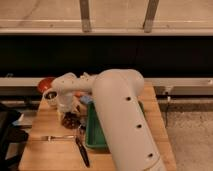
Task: Place grapes in red bowl
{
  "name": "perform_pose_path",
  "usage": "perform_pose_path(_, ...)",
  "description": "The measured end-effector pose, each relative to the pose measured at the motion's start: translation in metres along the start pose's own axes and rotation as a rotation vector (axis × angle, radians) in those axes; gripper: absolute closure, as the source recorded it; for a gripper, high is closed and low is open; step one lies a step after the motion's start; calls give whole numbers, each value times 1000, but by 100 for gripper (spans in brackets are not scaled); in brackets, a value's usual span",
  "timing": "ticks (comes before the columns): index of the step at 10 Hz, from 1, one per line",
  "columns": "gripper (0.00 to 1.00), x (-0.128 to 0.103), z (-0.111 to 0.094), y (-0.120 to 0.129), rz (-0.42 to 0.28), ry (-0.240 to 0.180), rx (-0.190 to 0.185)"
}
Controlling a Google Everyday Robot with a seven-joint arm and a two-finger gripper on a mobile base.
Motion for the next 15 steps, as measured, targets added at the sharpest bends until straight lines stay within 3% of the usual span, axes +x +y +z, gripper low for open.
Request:
perform_pose_path(3, 99, 0, -4, -2, -1, 1, 6)
perform_pose_path(5, 100, 1, -7, -2, -1, -4, 9)
perform_pose_path(6, 100, 1, -14, -5, 7, -26, 27)
perform_pose_path(8, 100, -1, -50, -28, 45, -90, 94)
perform_pose_path(12, 100, -20, -140, -79, 107, -213, 232)
perform_pose_path(13, 100, -30, -160, -95, 121, -255, 254)
perform_pose_path(15, 100, -55, -187, -114, 124, -363, 260)
